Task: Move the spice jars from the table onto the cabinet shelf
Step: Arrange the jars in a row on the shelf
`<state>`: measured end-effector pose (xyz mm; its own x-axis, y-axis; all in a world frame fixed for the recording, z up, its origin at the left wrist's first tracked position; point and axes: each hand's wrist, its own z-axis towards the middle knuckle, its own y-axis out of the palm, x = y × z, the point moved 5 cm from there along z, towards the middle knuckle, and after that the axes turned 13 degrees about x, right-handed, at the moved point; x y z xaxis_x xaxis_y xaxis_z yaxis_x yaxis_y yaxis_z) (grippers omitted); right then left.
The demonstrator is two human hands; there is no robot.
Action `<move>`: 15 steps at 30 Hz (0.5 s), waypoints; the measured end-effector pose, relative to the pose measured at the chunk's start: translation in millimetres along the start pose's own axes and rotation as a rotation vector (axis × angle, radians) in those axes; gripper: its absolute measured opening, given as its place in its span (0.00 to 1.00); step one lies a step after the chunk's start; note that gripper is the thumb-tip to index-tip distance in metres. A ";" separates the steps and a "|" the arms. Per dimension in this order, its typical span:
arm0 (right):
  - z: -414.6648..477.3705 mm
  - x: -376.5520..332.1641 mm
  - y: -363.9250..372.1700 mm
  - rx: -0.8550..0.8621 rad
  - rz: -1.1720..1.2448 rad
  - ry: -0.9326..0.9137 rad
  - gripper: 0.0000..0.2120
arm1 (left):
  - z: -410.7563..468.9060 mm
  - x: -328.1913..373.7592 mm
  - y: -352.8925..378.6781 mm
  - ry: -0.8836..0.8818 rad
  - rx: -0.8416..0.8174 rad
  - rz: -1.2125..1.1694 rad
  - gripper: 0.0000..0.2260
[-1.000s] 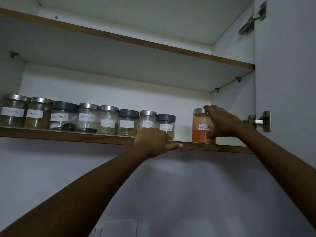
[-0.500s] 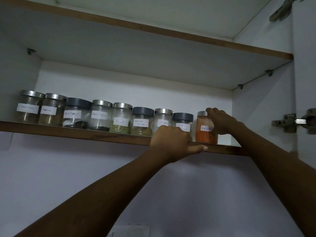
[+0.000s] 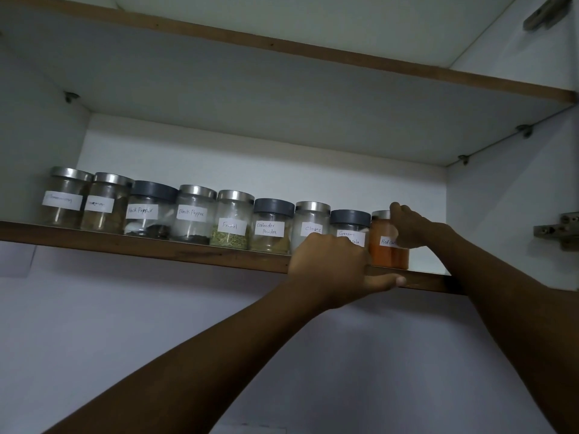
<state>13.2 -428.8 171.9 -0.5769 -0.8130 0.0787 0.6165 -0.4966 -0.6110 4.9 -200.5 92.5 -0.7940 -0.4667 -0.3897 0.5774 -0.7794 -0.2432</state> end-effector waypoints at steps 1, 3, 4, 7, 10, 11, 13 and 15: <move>1.5 0.7 0.8 -0.006 0.016 0.007 0.29 | 0.1 0.1 -0.1 0.002 0.002 0.000 0.31; 4.3 1.5 2.7 -0.013 0.036 0.018 0.27 | 0.2 -0.1 -0.1 0.004 0.002 0.001 0.31; 5.9 2.0 4.5 -0.016 0.043 0.023 0.26 | 0.3 -0.3 0.3 0.003 0.000 -0.002 0.31; 9.2 3.8 9.2 -0.024 0.073 0.028 0.26 | 0.3 -0.9 1.3 0.003 -0.005 -0.013 0.30; 9.5 6.2 12.1 -0.019 0.077 0.026 0.24 | 0.2 -0.7 1.9 0.009 0.001 -0.014 0.30; 8.9 6.2 12.7 -0.022 0.069 0.022 0.24 | -0.1 -0.7 1.9 0.011 0.007 -0.011 0.30; 6.0 5.1 14.2 -0.044 0.039 0.012 0.27 | -0.5 -0.9 2.1 0.012 0.019 -0.007 0.30; 1.8 3.9 14.7 -0.059 0.025 0.018 0.32 | -0.3 -1.6 2.7 0.008 0.021 -0.007 0.30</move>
<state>21.0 -439.9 164.6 -0.5715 -0.8191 0.0493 0.5983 -0.4570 -0.6582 7.8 -201.7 92.2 -0.7965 -0.4578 -0.3951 0.5675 -0.7914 -0.2271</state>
